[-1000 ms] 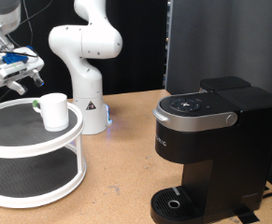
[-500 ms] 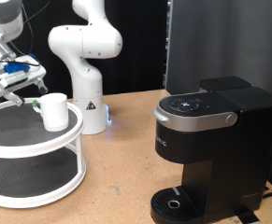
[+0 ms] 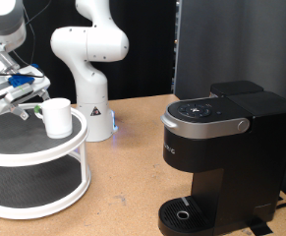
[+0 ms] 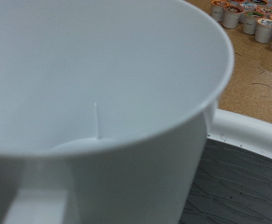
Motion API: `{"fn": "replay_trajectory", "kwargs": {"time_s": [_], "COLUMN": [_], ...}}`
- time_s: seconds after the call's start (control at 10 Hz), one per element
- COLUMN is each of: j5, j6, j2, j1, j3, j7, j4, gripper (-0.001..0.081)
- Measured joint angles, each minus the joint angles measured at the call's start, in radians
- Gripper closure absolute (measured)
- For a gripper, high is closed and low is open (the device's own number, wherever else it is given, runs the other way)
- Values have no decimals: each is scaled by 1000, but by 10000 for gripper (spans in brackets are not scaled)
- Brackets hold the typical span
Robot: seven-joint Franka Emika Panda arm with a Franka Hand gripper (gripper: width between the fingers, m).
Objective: Make a cup of coffee with the keurig machine
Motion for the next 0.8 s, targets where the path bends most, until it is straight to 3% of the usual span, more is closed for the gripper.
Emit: {"fn": "replay_trajectory", "kwargs": {"time_s": [0.6, 0.7, 0.8], "j5": [16, 16, 16], "j6": [0, 0, 0], "j2": [18, 18, 19], "j1": [0, 0, 0], "j3": [-10, -15, -18], "j7": [-39, -44, -49], "j4": [-8, -8, -8], "gripper": [23, 229, 229]}}
